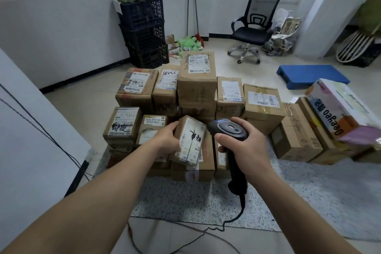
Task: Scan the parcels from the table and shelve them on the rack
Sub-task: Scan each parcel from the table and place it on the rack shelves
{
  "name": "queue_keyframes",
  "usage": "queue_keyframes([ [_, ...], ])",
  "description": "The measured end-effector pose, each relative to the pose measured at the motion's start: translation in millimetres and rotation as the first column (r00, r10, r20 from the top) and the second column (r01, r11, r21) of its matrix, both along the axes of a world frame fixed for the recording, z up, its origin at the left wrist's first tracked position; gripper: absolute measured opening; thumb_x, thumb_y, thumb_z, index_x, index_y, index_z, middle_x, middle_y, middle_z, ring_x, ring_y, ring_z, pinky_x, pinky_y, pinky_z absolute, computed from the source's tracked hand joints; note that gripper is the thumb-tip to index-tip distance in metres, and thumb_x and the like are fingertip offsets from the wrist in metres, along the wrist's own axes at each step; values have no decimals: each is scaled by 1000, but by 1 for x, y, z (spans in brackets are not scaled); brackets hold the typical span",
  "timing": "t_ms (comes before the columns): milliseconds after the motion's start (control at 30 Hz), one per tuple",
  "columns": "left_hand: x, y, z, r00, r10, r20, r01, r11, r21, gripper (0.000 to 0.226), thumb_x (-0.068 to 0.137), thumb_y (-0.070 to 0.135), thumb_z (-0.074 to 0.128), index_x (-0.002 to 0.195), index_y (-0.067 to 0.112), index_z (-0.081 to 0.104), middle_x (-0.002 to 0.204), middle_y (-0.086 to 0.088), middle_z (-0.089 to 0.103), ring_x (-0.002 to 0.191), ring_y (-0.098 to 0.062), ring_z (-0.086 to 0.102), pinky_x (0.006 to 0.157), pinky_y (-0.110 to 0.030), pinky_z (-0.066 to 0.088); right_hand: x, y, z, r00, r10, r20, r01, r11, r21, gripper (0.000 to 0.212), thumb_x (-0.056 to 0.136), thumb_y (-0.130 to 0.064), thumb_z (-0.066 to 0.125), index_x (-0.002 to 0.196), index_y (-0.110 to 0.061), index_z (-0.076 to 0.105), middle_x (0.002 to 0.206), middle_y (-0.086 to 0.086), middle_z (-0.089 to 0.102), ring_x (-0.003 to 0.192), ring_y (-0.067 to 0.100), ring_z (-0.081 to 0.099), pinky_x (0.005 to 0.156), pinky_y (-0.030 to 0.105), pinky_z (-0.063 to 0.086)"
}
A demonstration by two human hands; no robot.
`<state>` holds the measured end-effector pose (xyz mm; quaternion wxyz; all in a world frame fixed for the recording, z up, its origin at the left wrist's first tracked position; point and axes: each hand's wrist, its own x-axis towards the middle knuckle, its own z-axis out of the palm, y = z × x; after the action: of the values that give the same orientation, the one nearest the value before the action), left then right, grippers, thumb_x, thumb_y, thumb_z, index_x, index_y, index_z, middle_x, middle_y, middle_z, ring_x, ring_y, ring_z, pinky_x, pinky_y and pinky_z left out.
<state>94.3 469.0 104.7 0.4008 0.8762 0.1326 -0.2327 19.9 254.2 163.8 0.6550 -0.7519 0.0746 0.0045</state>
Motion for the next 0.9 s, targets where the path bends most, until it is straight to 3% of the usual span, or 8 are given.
queue_keyframes([
  [100,-9,2,4,998,66,14,-65,992,-107,104,81,-10,70,157,42,21,142,-6,53,116,-29,59,80,-46,62,-3,-2,3,1000,25,10,-25,1000,8,65,66,-24,89,123,-29,59,103,1,74,79,28,75,65,30,57],
  [233,-21,1,19,988,148,31,-135,956,-262,102,82,-15,65,155,45,26,132,-8,60,97,-25,69,79,-53,62,-9,-6,6,997,71,29,-71,997,-10,75,57,-38,84,127,-29,58,109,1,73,89,27,73,66,26,56],
  [367,-35,-1,42,983,179,44,-154,928,-339,103,81,-18,62,154,45,27,135,-13,55,103,-32,67,80,-56,61,-17,-12,9,991,120,64,-115,990,-76,93,50,-55,83,135,-30,58,117,-2,69,100,29,71,86,48,61],
  [467,-49,-4,59,984,164,71,-129,927,-352,104,79,-22,59,155,41,28,136,-15,54,105,-35,67,80,-52,61,-26,-21,16,980,173,98,-162,981,-104,92,50,-57,84,135,-33,58,119,-5,68,101,27,71,90,51,59],
  [567,-67,-10,78,989,132,69,-97,924,-369,100,80,-21,61,156,36,31,127,-9,58,107,-28,63,67,-34,60,-39,-32,26,961,239,140,-218,965,-148,94,52,-55,85,138,-30,57,119,-7,67,102,19,70,92,44,59],
  [767,-105,-24,109,987,115,114,-71,940,-335,76,84,-10,68,148,27,47,117,-11,68,100,-24,67,64,-29,60,-63,-54,40,907,371,199,-327,919,-220,81,68,-26,94,140,-21,56,116,-6,67,101,4,66,84,23,59],
  [900,-127,-31,119,977,137,164,-78,943,-324,64,88,-4,69,142,25,53,117,-13,70,104,-28,70,81,-45,62,-77,-67,44,869,440,228,-392,891,-229,81,67,-20,94,139,-18,56,116,-1,69,101,6,67,81,18,58],
])
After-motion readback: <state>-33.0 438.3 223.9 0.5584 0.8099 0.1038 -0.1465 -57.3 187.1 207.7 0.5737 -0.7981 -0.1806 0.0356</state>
